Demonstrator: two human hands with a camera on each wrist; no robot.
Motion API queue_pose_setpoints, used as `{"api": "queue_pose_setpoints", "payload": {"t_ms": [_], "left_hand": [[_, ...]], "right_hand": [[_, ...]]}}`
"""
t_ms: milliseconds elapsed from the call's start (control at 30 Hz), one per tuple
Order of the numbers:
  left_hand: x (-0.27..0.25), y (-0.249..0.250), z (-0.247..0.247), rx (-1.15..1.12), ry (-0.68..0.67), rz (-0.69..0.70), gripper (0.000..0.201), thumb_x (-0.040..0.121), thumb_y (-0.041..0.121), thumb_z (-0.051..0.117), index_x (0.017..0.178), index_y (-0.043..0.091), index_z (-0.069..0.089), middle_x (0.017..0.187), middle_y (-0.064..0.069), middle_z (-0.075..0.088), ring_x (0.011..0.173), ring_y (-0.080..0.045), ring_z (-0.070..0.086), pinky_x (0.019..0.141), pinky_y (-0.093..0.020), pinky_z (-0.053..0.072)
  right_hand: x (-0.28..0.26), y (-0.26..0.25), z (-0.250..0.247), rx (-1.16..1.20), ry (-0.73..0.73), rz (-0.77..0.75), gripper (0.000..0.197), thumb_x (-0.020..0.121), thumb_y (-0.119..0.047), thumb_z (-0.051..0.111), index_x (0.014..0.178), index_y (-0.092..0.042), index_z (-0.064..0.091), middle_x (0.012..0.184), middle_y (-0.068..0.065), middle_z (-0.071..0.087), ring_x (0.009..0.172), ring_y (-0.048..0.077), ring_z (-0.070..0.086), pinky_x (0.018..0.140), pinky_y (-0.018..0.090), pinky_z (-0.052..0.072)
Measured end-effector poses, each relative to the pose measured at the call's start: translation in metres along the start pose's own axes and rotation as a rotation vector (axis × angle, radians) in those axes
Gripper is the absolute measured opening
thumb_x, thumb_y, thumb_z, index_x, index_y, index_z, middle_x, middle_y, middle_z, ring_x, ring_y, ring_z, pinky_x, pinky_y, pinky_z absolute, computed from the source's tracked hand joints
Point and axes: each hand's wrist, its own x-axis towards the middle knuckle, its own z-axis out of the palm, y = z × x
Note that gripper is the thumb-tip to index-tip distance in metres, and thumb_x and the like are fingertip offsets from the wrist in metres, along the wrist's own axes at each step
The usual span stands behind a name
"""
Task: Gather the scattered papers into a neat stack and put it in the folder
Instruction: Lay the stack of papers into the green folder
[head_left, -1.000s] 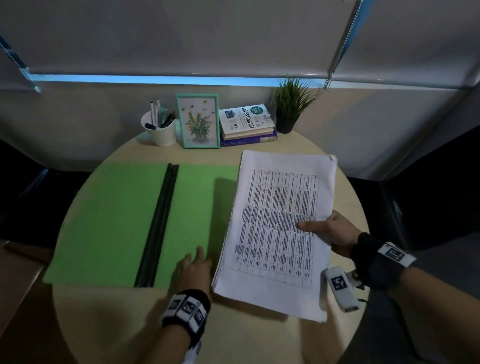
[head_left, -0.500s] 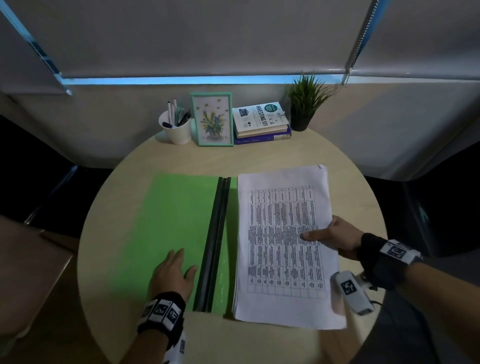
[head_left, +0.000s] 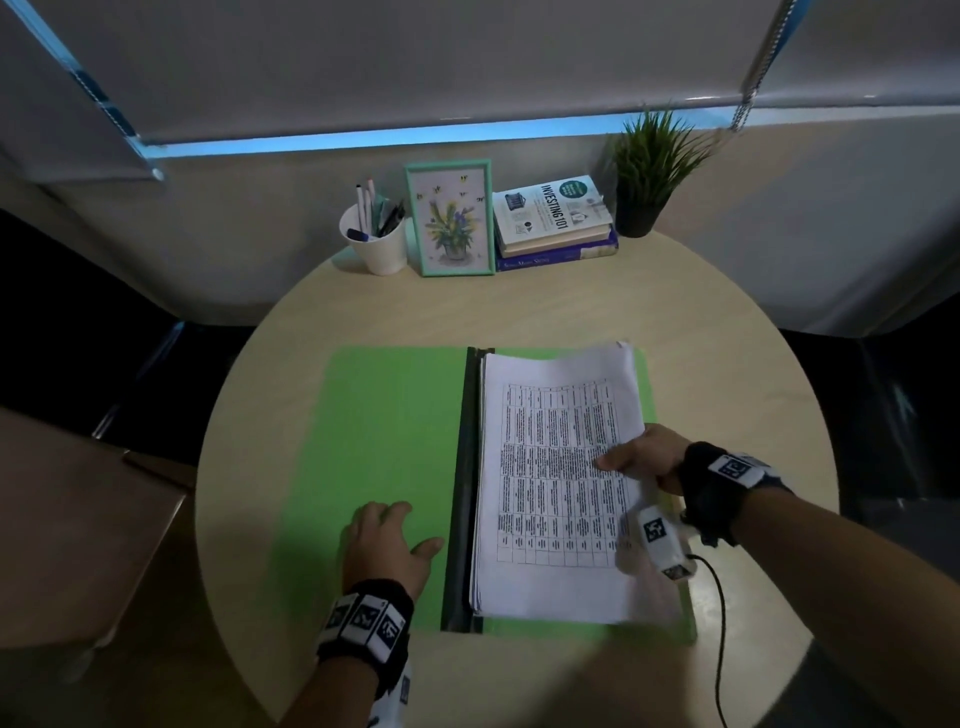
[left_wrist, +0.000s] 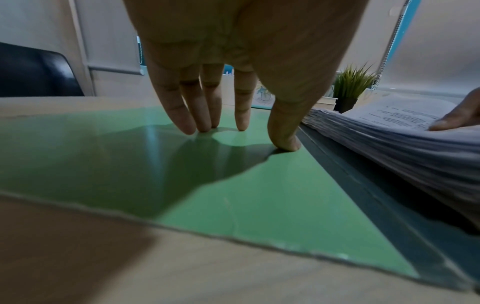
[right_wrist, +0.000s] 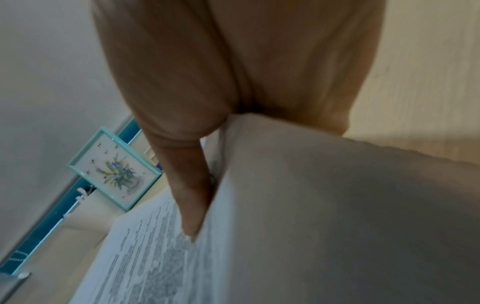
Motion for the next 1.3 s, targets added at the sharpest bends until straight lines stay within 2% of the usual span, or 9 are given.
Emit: {"api": "queue_pose_setpoints", "payload": {"t_ms": [200, 333, 467, 600, 733, 833, 1000, 1133, 1300], "left_hand": [[-0.001, -0.001, 0.004, 0.001, 0.0, 0.001, 0.062, 0.076, 0.052, 0.071, 0.129, 0.025, 0.053, 0.132, 0.001, 0.045, 0.122, -0.023, 0.041, 0.103, -0.04, 0.042], [-0.001, -0.001, 0.006, 0.014, 0.005, 0.001, 0.062, 0.077, 0.052, 0.069, 0.13, 0.025, 0.053, 0.133, 0.0, 0.045, 0.121, -0.024, 0.041, 0.103, -0.041, 0.041], [-0.002, 0.002, 0.004, 0.038, -0.018, 0.001, 0.062, 0.079, 0.053, 0.066, 0.132, 0.026, 0.05, 0.136, -0.001, 0.043, 0.124, -0.025, 0.04, 0.104, -0.042, 0.041], [-0.004, 0.005, 0.001, 0.044, -0.041, 0.009, 0.064, 0.081, 0.053, 0.064, 0.136, 0.025, 0.045, 0.14, -0.001, 0.039, 0.129, -0.026, 0.037, 0.107, -0.043, 0.039], [0.0, 0.005, -0.005, 0.056, -0.072, 0.017, 0.07, 0.079, 0.056, 0.064, 0.138, 0.024, 0.043, 0.142, -0.002, 0.039, 0.13, -0.026, 0.039, 0.106, -0.045, 0.039], [0.014, -0.009, -0.017, -0.053, -0.025, -0.07, 0.077, 0.077, 0.056, 0.067, 0.139, 0.02, 0.041, 0.144, -0.006, 0.042, 0.13, -0.031, 0.043, 0.104, -0.05, 0.041], [0.03, -0.055, -0.041, -0.202, 0.03, -0.412, 0.125, 0.059, 0.058, 0.082, 0.151, 0.014, 0.009, 0.159, -0.015, 0.008, 0.145, -0.038, 0.011, 0.113, -0.059, 0.023], [0.034, -0.065, -0.053, -0.214, -0.01, -0.458, 0.147, 0.036, 0.065, 0.087, 0.15, 0.012, 0.01, 0.153, -0.024, 0.021, 0.14, -0.046, 0.022, 0.106, -0.066, 0.028], [0.041, -0.086, -0.064, -0.144, -0.125, -0.429, 0.144, 0.041, 0.07, 0.083, 0.151, 0.006, 0.016, 0.154, -0.02, 0.029, 0.138, -0.042, 0.032, 0.109, -0.059, 0.031]], "right_hand": [[-0.034, -0.031, 0.023, -0.153, 0.172, 0.008, 0.043, 0.047, -0.011, 0.091, 0.084, 0.0, 0.073, 0.082, 0.015, 0.074, 0.082, 0.035, 0.071, 0.073, 0.047, 0.061], [-0.041, -0.037, 0.036, -0.353, 0.319, 0.022, 0.05, 0.06, -0.02, 0.089, 0.1, -0.007, 0.062, 0.092, 0.007, 0.067, 0.077, 0.025, 0.064, 0.059, 0.026, 0.05], [-0.041, -0.026, 0.046, -0.362, 0.475, 0.091, 0.062, 0.076, -0.025, 0.077, 0.12, -0.006, 0.038, 0.108, 0.011, 0.055, 0.101, 0.034, 0.059, 0.074, 0.033, 0.049], [-0.043, -0.018, 0.061, -0.407, 0.743, 0.101, 0.052, 0.081, -0.027, 0.061, 0.123, -0.009, 0.035, 0.125, 0.018, 0.044, 0.118, 0.038, 0.045, 0.099, 0.049, 0.042], [-0.043, -0.015, 0.068, -0.42, 0.808, 0.049, 0.054, 0.079, -0.027, 0.064, 0.121, -0.013, 0.033, 0.124, 0.016, 0.042, 0.114, 0.036, 0.043, 0.097, 0.047, 0.039], [-0.048, -0.009, 0.071, -0.375, 0.857, -0.069, 0.04, 0.089, -0.029, 0.051, 0.123, -0.015, 0.036, 0.124, 0.014, 0.043, 0.113, 0.035, 0.043, 0.094, 0.046, 0.038], [-0.065, 0.01, 0.08, -0.422, 0.828, -0.094, 0.059, 0.078, -0.036, 0.065, 0.13, -0.019, 0.041, 0.131, 0.011, 0.044, 0.12, 0.034, 0.044, 0.098, 0.046, 0.038], [-0.073, 0.025, 0.095, -0.42, 0.82, -0.118, 0.054, 0.08, -0.04, 0.065, 0.127, -0.022, 0.045, 0.134, 0.009, 0.044, 0.122, 0.033, 0.045, 0.1, 0.046, 0.038], [-0.084, 0.032, 0.11, -0.455, 0.846, -0.166, 0.048, 0.082, -0.041, 0.062, 0.124, -0.023, 0.048, 0.133, 0.008, 0.047, 0.12, 0.032, 0.047, 0.098, 0.045, 0.039]]}}
